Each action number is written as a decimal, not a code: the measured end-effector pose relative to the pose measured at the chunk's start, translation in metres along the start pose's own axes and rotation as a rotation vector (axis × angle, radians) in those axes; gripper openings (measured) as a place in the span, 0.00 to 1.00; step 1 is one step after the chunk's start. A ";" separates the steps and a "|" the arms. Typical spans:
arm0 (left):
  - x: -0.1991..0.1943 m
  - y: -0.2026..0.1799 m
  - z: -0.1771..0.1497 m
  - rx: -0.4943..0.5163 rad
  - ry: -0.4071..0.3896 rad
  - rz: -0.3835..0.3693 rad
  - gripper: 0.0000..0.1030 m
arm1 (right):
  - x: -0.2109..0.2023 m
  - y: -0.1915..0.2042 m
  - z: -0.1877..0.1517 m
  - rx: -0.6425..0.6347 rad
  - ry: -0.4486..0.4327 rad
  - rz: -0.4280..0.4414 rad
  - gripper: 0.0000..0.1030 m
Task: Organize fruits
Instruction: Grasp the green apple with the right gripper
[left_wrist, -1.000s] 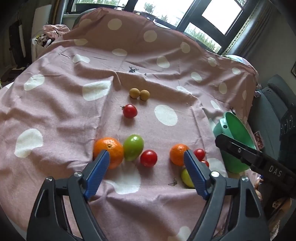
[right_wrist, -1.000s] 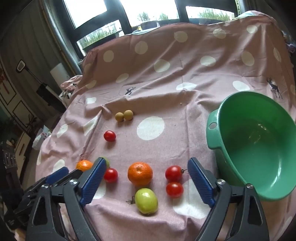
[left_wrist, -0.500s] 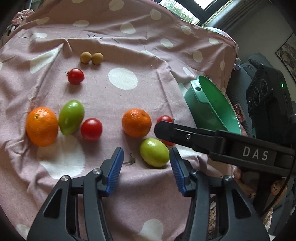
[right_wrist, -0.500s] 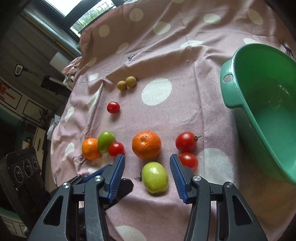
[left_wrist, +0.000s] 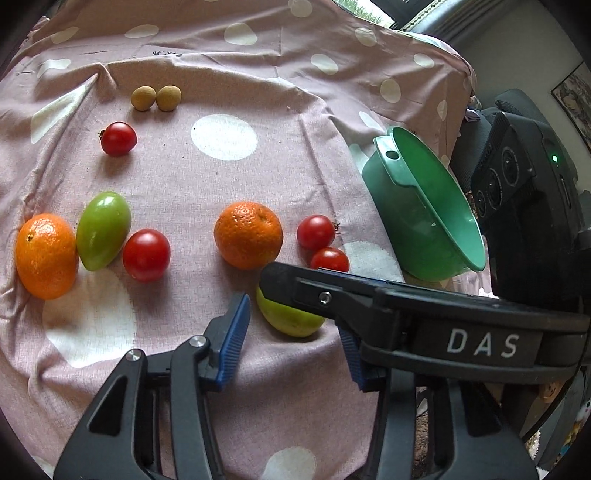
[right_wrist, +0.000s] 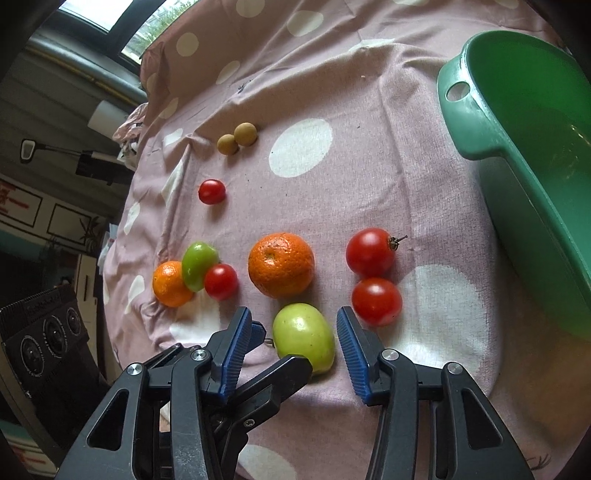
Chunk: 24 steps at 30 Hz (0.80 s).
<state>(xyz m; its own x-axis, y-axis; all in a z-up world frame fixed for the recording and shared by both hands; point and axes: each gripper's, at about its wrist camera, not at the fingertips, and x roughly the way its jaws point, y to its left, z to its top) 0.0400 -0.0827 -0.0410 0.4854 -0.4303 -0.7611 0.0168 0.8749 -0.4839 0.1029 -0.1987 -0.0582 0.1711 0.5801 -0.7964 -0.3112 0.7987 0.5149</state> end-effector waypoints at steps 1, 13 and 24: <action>0.001 -0.001 0.000 0.002 0.003 0.010 0.45 | 0.001 -0.001 0.000 0.006 0.003 0.005 0.49; 0.012 -0.004 0.002 0.014 0.029 0.041 0.41 | 0.010 -0.003 -0.002 0.003 0.036 0.004 0.49; -0.009 -0.014 0.002 0.044 -0.053 0.066 0.41 | -0.001 0.006 -0.002 -0.029 -0.006 0.025 0.45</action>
<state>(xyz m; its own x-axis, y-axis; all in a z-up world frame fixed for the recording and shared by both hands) 0.0371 -0.0904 -0.0268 0.5319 -0.3599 -0.7665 0.0213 0.9106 -0.4128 0.0987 -0.1946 -0.0552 0.1684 0.6007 -0.7815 -0.3428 0.7790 0.5249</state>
